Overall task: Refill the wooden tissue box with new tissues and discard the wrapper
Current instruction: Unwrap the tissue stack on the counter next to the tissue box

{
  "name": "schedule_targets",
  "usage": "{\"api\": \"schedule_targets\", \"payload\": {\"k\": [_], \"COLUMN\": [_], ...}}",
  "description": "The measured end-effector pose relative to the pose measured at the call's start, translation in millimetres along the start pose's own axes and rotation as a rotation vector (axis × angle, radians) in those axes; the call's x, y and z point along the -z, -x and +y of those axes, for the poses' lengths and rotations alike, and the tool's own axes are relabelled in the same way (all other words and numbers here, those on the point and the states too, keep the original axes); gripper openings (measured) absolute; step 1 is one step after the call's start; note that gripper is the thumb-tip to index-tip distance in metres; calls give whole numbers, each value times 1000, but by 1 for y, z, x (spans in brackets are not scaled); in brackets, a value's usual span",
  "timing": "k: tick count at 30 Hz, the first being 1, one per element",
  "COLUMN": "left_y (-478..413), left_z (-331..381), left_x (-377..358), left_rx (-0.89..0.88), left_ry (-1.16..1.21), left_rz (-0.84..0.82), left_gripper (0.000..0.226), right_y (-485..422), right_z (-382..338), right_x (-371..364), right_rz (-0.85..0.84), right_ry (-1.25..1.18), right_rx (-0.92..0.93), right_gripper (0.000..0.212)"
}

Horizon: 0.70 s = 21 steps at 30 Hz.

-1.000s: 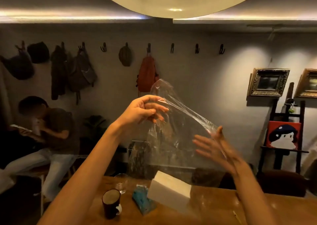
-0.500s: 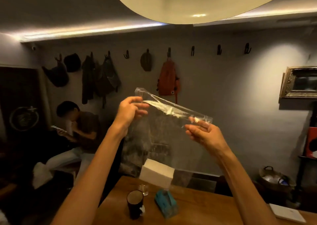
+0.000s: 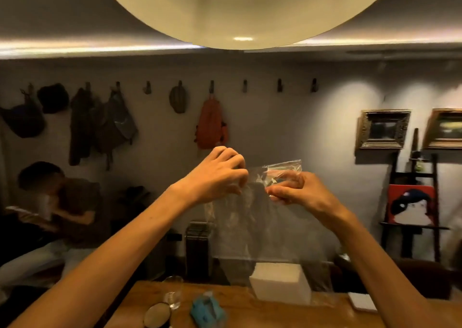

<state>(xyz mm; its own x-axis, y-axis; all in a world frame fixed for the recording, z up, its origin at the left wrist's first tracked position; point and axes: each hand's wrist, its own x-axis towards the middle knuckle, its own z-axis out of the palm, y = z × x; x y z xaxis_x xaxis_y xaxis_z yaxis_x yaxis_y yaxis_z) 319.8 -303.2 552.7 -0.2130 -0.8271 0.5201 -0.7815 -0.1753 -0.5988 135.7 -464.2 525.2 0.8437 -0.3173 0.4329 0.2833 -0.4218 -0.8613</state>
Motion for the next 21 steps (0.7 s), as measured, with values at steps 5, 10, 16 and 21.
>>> {"api": "schedule_targets", "payload": {"k": [5,10,16,21], "left_y": [-44,-73,-74,-82], "left_z": [19,25,4,28], "left_x": [5,11,48,74], "left_rx": [-80,-149,158,203], "left_ry": [65,106,706,757], "left_rz": [80,95,-139,14], "left_gripper": [13,6,10,51], "right_y": [28,47,59,55], "right_z": [1,1,4,1], "right_x": [34,51,51,47], "right_rz": [107,150,142,120], "right_ry": [59,108,133,149], "right_rx": [-23,-46,-47,-56], "right_gripper": [20,27,35,37]}}
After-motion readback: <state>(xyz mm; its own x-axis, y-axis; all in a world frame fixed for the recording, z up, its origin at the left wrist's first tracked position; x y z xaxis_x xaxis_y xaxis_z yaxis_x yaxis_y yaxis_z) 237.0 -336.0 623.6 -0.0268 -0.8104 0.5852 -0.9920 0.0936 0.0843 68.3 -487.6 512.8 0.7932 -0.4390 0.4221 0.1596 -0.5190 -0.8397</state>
